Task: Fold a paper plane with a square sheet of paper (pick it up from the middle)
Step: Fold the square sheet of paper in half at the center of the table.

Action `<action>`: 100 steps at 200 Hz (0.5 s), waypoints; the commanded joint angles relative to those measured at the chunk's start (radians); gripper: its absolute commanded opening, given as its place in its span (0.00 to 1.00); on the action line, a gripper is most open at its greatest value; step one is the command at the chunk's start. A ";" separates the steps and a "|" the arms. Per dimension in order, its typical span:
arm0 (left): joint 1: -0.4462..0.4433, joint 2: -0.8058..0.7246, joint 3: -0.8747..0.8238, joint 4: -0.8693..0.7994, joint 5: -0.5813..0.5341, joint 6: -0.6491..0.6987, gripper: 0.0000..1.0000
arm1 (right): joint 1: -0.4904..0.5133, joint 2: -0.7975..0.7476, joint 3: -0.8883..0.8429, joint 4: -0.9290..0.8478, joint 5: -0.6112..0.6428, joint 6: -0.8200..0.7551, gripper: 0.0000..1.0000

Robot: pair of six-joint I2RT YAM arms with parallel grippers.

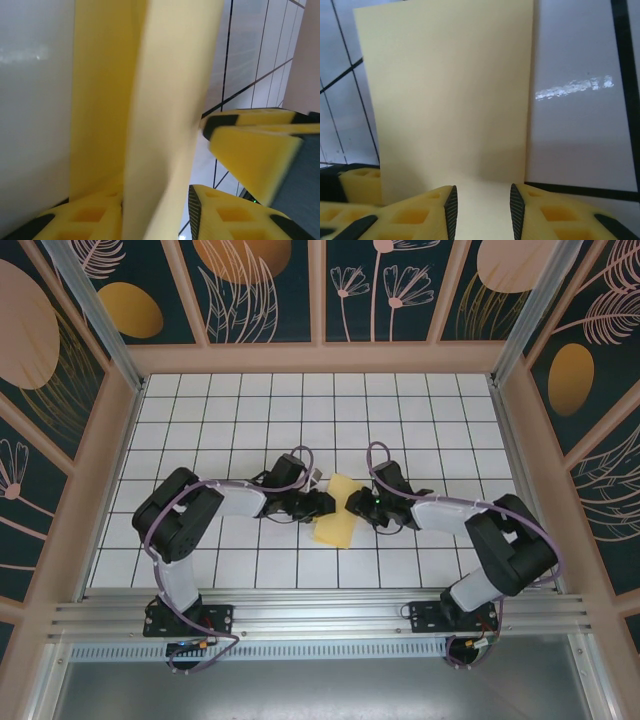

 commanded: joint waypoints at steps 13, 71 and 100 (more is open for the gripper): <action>-0.001 0.031 0.044 -0.030 -0.001 0.035 0.36 | -0.003 -0.137 -0.038 -0.025 0.061 -0.018 0.38; 0.001 -0.003 0.057 -0.037 -0.081 0.019 0.10 | -0.007 -0.389 -0.099 -0.072 0.206 -0.073 0.38; 0.002 -0.065 0.009 0.006 -0.125 -0.032 0.05 | -0.031 -0.354 -0.093 -0.076 0.158 -0.109 0.31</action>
